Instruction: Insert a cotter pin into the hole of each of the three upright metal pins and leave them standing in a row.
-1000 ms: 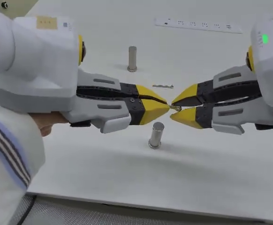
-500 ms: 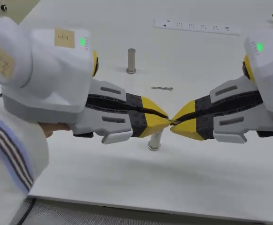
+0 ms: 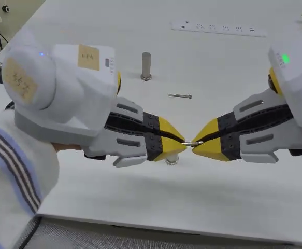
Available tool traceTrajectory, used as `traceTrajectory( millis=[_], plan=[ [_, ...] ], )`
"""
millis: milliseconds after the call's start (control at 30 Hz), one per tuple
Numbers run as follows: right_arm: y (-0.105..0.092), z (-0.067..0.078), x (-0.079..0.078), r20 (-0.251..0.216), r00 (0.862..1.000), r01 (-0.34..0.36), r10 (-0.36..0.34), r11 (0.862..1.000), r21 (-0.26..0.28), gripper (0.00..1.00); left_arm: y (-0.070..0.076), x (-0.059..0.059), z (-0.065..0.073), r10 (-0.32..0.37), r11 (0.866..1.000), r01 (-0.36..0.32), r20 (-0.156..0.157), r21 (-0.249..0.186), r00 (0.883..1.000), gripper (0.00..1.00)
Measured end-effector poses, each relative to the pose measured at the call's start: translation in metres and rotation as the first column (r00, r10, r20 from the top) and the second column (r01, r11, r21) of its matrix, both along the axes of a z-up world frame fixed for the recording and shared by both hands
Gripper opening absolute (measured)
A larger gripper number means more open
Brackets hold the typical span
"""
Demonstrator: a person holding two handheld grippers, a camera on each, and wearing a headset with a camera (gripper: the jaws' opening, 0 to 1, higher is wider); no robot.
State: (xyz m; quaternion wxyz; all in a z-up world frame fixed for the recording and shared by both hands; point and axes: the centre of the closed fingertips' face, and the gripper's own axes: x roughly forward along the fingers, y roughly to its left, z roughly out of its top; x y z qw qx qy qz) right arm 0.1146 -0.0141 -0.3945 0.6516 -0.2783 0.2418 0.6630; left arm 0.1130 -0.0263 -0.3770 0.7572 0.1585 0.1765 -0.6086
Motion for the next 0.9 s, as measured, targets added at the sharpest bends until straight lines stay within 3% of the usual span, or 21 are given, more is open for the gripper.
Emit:
traceTrajectory(
  millis=[200, 433, 633, 900],
  plan=[
    [-0.001, 0.000, -0.001, 0.004, 1.000, -0.004, 0.004, 1.000, -0.007, 0.00, 0.007, 0.003, -0.011, -0.010, 0.999, 0.011, -0.013, 0.046, 1.000, 0.00],
    [-0.005, -0.004, 0.002, 0.007, 1.000, 0.022, -0.021, 1.000, -0.018, 0.00, 0.011, 0.010, -0.013, 0.009, 0.999, -0.008, -0.014, 0.052, 1.000, 0.01],
    [-0.014, -0.014, 0.009, 0.004, 0.996, 0.086, -0.086, 0.996, -0.012, 0.00, 0.020, 0.023, -0.018, 0.060, 0.996, -0.059, -0.009, 0.068, 0.998, 0.13],
    [-0.025, -0.027, 0.021, -0.002, 0.986, 0.168, -0.168, 0.986, -0.002, 0.00, 0.027, 0.030, -0.028, 0.088, 0.990, -0.085, -0.025, 0.108, 0.996, 0.14]
  ],
)
